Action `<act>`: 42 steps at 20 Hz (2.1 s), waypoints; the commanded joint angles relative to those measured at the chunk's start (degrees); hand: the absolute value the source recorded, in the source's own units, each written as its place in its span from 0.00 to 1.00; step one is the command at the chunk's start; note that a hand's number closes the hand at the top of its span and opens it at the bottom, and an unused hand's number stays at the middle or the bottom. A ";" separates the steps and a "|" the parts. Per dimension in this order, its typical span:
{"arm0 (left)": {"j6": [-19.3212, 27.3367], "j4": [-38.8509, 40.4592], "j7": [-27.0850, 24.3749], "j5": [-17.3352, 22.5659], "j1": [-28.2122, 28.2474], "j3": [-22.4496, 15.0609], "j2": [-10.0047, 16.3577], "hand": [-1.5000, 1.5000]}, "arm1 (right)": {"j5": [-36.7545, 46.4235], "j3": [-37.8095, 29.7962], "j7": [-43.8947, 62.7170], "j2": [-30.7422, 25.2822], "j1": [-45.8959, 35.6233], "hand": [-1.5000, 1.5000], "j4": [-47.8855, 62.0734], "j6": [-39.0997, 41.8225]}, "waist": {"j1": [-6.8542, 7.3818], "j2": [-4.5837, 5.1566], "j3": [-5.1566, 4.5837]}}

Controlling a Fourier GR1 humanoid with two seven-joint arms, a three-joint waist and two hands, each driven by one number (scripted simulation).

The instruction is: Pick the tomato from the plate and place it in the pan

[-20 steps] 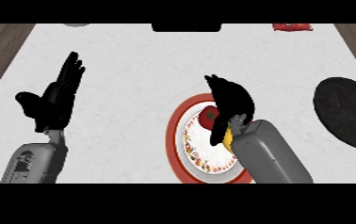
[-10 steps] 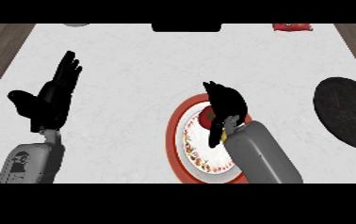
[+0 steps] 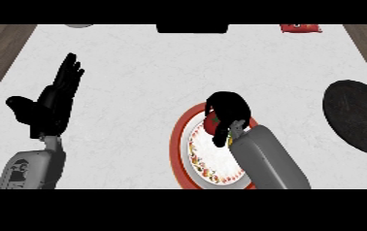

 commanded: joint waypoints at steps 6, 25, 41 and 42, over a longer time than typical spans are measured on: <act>0.81 0.21 0.74 -1.83 -0.93 -0.07 -1.90 0.50 | 4.74 0.85 -3.97 1.58 3.40 1.00 0.47 -3.03 | -0.11 0.21 0.13; -1.64 -1.83 2.22 0.35 0.22 1.98 0.45 0.50 | 26.03 -4.14 33.86 1.99 -4.70 1.00 -15.89 -26.64 | -0.22 -0.21 0.13; 0.77 0.35 2.11 -2.45 -2.43 0.19 -2.10 0.50 | 11.12 -32.78 13.25 -14.23 5.99 1.00 -21.75 -38.76 | -0.34 0.28 0.18; -0.26 2.73 -1.39 -1.59 -0.99 1.56 -1.61 0.50 | 9.33 -34.44 11.34 -16.90 8.43 1.00 -22.46 -36.88 | -0.61 0.29 0.16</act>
